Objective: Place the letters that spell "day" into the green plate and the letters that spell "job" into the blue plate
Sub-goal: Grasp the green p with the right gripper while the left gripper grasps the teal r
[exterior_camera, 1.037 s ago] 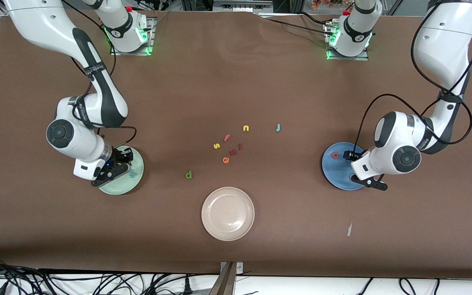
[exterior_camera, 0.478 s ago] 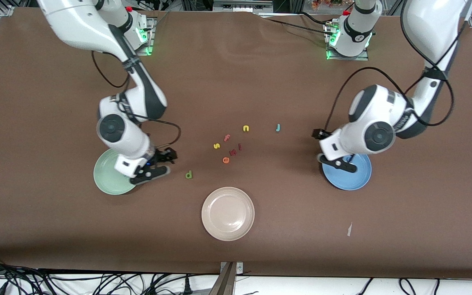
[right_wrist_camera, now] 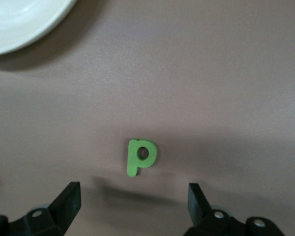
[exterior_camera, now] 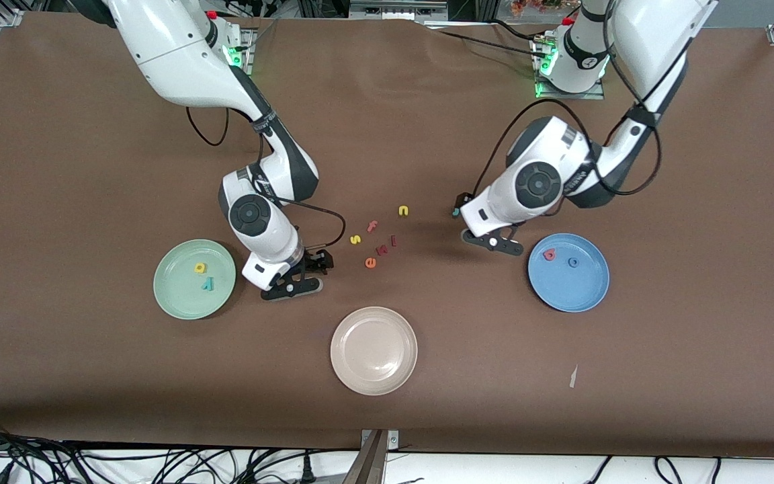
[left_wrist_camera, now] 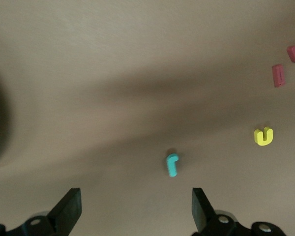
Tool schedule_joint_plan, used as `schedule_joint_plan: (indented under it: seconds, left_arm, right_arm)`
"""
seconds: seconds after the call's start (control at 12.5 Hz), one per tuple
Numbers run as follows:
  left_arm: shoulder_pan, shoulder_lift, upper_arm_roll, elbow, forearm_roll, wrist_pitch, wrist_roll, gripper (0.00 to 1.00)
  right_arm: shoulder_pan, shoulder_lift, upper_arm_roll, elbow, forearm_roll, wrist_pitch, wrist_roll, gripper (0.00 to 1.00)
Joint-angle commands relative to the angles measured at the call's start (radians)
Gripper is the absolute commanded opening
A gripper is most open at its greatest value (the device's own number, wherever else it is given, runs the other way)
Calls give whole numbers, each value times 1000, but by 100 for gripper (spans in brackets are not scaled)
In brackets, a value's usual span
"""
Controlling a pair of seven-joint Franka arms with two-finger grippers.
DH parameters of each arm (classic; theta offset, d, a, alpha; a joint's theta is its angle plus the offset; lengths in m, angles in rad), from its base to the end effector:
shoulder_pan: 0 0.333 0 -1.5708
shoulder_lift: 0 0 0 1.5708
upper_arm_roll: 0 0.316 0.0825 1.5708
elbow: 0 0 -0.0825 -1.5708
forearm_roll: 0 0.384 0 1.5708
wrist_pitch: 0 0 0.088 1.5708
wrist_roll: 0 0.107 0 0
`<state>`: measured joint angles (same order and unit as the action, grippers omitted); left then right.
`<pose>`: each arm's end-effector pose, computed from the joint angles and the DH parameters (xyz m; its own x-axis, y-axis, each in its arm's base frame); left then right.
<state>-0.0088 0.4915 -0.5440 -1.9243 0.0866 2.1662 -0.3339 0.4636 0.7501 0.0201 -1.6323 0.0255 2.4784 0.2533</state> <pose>0.5222 -0.3031 0.2537 0.9432 -0.2476 -0.2213 -0.2262 -0.9669 0.1179 0.6186 0.3229 0.1882 0.9760 0.2006 0.0846 0.2055 -0.9772 -0.0542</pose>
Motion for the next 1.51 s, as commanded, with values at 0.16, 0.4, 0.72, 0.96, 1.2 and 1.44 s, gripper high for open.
schedule_joint_plan:
  seconds: [0.16, 0.4, 0.72, 0.96, 1.2, 1.44]
  left_arm:
    - [-37, 19, 6, -116, 16, 162, -20, 73]
    - [-45, 68, 7, -114, 94, 198, -22, 67]
    - [-48, 101, 7, -116, 94, 237, -23, 66]
    - [-48, 113, 7, -114, 96, 251, -49, 27]
    - [-82, 114, 9, -108, 96, 251, -126, 0]
    - [-66, 98, 9, -99, 97, 225, -120, 0]
  right_arm:
    - [13, 49, -29, 48, -1, 48, 14, 93]
    - [17, 61, -29, 54, -1, 51, 17, 84]
    - [24, 64, -29, 51, -3, 51, 20, 68]
    - [24, 66, -31, 48, -4, 51, 12, 46]
    - [24, 64, -37, 48, -4, 51, 9, 33]
    - [24, 64, -42, 48, -6, 51, 1, 20]
